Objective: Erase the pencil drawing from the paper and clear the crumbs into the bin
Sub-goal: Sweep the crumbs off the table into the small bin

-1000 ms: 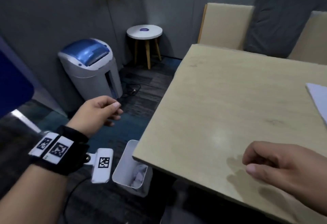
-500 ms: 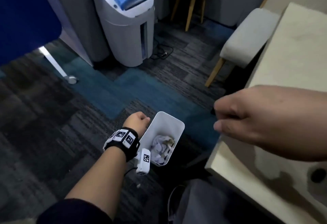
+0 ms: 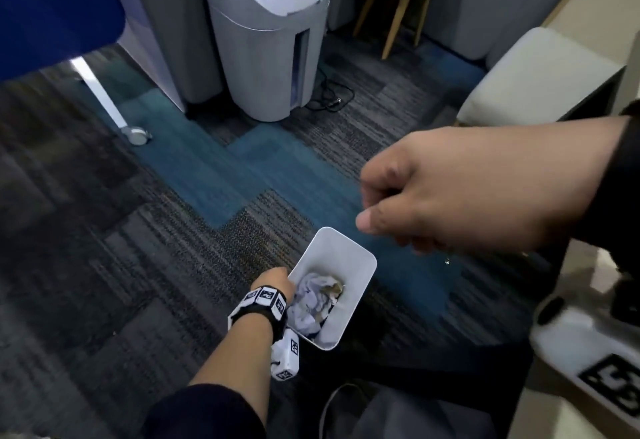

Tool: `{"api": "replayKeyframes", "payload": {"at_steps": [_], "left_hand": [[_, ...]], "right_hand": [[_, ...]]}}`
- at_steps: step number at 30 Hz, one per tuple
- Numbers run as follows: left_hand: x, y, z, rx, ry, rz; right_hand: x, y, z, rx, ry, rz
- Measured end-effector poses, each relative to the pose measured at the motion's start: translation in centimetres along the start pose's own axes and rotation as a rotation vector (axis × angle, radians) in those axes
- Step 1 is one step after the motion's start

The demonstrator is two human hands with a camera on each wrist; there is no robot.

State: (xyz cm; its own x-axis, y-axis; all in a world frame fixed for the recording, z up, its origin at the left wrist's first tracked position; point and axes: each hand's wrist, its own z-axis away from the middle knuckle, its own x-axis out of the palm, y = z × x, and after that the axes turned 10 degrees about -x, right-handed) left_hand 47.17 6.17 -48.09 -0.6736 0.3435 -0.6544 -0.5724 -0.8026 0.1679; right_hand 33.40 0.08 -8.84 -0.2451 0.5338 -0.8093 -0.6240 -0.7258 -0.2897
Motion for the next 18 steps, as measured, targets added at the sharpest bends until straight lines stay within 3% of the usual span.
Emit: {"api": "replayKeyframes", "payload": {"at_steps": [5, 10, 18], "left_hand": [[1.5, -1.0, -1.4, -0.008, -0.043, 0.006], [0.7, -1.5, -0.3, 0.028, 0.021, 0.032], [-10.9, -2.0, 9.0, 0.188, 0.264, 0.253]], "right_hand": [[0.2, -0.6, -2.6, -0.019, 0.036, -0.208], [0.5, -1.7, -3.3, -0.020, -0.017, -0.113], [-0.3, -2.6, -1.0, -0.025, 0.108, -0.035]]}}
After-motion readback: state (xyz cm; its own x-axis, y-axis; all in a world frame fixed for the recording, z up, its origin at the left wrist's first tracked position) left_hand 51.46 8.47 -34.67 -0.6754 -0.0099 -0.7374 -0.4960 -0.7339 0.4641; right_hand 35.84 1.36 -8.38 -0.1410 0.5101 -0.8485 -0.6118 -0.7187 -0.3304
